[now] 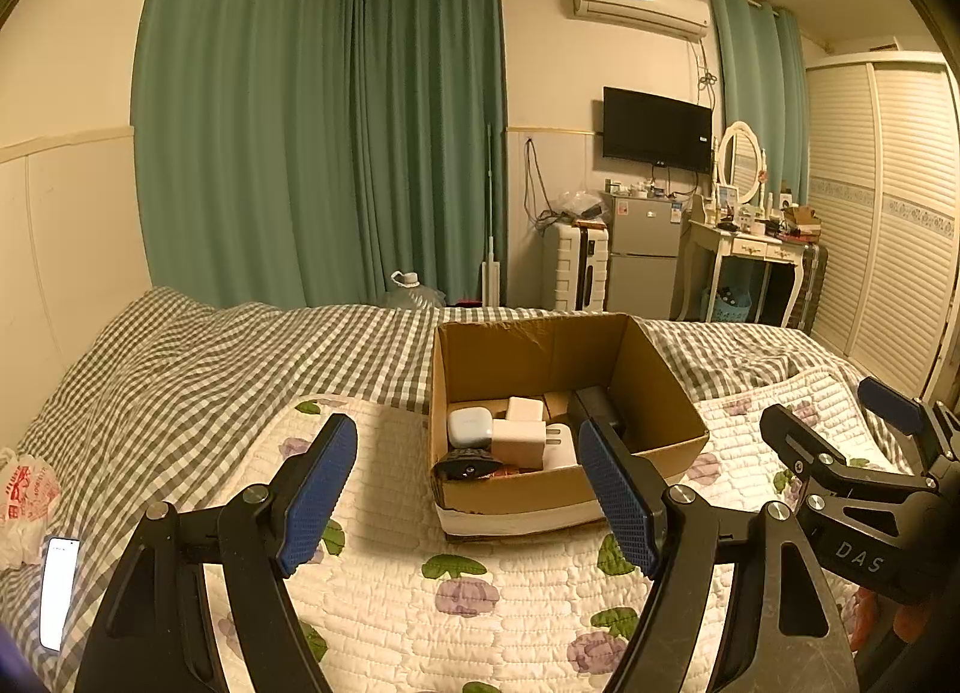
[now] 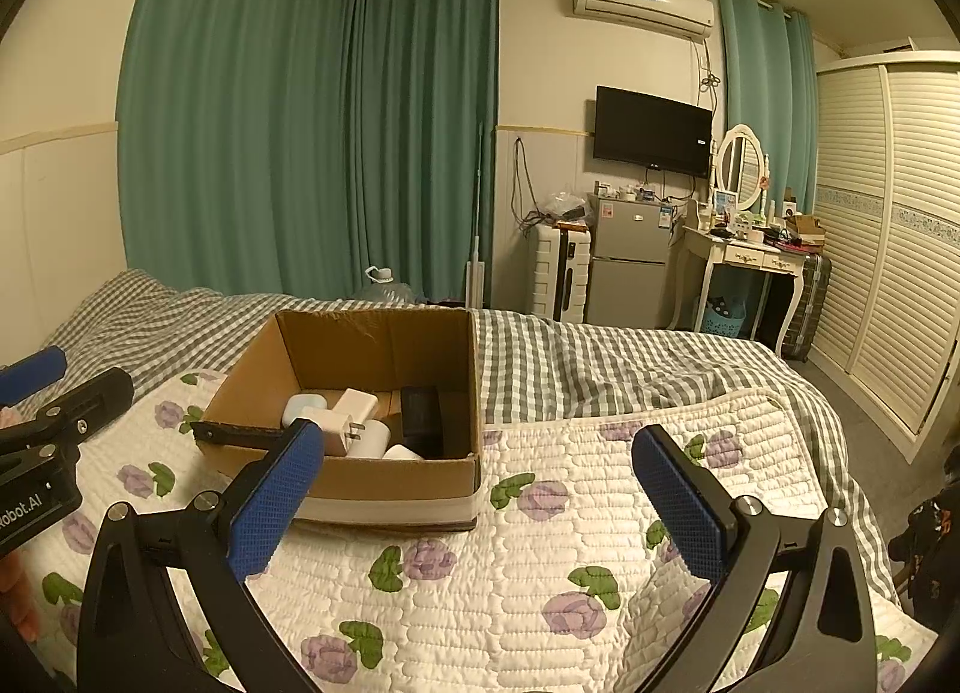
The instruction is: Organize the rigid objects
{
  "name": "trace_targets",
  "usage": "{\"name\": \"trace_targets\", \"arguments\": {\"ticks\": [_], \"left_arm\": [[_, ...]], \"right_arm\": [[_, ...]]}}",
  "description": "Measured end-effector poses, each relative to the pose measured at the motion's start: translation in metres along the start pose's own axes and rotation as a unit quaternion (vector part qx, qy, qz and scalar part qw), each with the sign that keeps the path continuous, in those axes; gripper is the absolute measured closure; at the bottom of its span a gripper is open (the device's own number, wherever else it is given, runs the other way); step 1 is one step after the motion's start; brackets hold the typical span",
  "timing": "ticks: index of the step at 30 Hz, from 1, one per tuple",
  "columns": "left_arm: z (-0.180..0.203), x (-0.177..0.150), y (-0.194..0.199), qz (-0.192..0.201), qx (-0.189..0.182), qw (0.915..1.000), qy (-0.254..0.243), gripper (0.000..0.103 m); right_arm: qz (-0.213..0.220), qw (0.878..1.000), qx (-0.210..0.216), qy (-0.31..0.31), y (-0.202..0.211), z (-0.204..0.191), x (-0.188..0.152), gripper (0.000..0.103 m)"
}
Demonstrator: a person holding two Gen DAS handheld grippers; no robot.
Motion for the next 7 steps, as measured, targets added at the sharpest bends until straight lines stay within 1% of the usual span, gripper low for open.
{"name": "trace_targets", "arguments": {"ticks": [7], "left_arm": [[0.0001, -0.0007, -0.0006, -0.001, -0.005, 1.0000, 0.000, 0.024]], "right_arm": [[-0.005, 1.000, -0.001, -0.002, -0.0018, 0.0002, -0.0013, 0.000]]}}
Point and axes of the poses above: each gripper's, at about its wrist camera, not at the fingertips, and y roughly against the way its jaws point, z to its right, x to its top, the point moved 6 cm from there along -y, roughly the way its jaws point, and after that the axes turned 11 degrees about -z, right-handed, at the moved point
